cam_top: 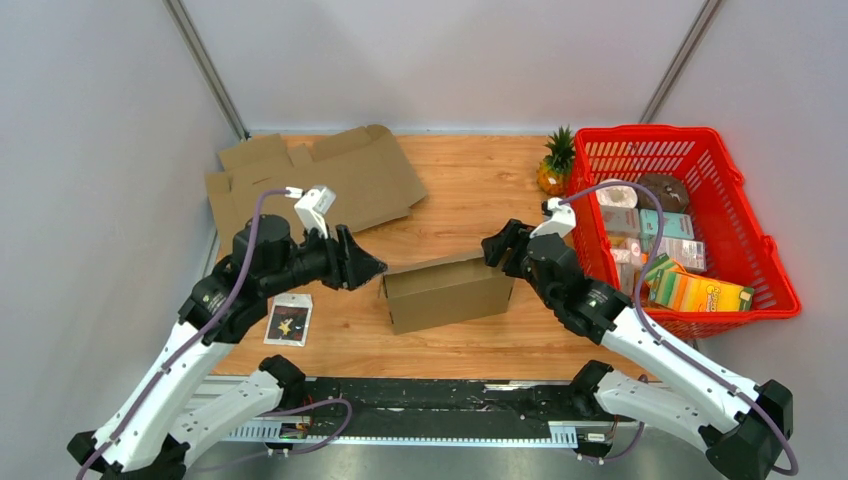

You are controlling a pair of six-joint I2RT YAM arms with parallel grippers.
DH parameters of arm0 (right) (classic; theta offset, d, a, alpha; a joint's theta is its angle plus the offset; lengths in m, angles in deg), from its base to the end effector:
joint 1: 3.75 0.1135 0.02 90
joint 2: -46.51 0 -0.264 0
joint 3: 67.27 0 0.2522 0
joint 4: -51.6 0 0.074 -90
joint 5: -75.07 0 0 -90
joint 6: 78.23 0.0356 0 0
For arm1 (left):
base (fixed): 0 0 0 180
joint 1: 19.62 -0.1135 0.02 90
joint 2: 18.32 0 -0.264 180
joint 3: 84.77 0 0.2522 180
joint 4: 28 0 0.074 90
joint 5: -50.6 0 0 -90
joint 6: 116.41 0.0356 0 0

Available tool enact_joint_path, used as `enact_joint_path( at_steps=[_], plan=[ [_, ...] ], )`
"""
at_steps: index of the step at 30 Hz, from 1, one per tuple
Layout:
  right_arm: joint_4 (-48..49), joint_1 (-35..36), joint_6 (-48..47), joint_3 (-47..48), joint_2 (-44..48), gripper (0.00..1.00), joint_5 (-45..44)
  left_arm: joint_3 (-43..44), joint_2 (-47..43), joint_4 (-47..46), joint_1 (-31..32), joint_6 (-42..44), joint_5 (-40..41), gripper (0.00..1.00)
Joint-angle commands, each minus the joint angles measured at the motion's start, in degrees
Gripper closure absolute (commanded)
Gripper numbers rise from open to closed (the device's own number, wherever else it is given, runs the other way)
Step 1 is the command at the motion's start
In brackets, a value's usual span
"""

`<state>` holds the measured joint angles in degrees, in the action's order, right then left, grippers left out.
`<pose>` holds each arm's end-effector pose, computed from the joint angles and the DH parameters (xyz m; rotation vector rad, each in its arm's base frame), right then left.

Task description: Fold the paper box

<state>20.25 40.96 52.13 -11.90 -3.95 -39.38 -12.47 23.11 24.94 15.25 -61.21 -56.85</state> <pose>0.1514 0.1292 0.2913 0.1932 2.0171 0.5205 0.1076 -0.0880 0.3770 0.2175 2.0918 -1.0685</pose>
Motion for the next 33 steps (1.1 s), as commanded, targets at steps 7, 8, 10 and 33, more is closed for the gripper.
enact_joint_path(
  at_steps=[7,8,10,33],
  plan=[
    [-4.5,0.6,-1.0,2.3,-2.0,0.29,2.0,4.3,6.0,7.2,-0.1,-2.9,12.3,0.4],
    [-4.7,0.5,-1.0,2.8,-2.2,0.28,2.4,4.2,5.8,7.8,-0.1,-0.8,10.6,0.38],
    [-5.2,0.5,-1.5,3.4,-2.8,0.23,2.7,4.0,5.9,7.7,-0.1,2.5,5.8,0.36],
    [-23.2,-2.0,-25.4,14.3,1.8,0.0,14.7,2.0,11.9,10.0,2.9,11.0,0.5,0.44]
  ],
)
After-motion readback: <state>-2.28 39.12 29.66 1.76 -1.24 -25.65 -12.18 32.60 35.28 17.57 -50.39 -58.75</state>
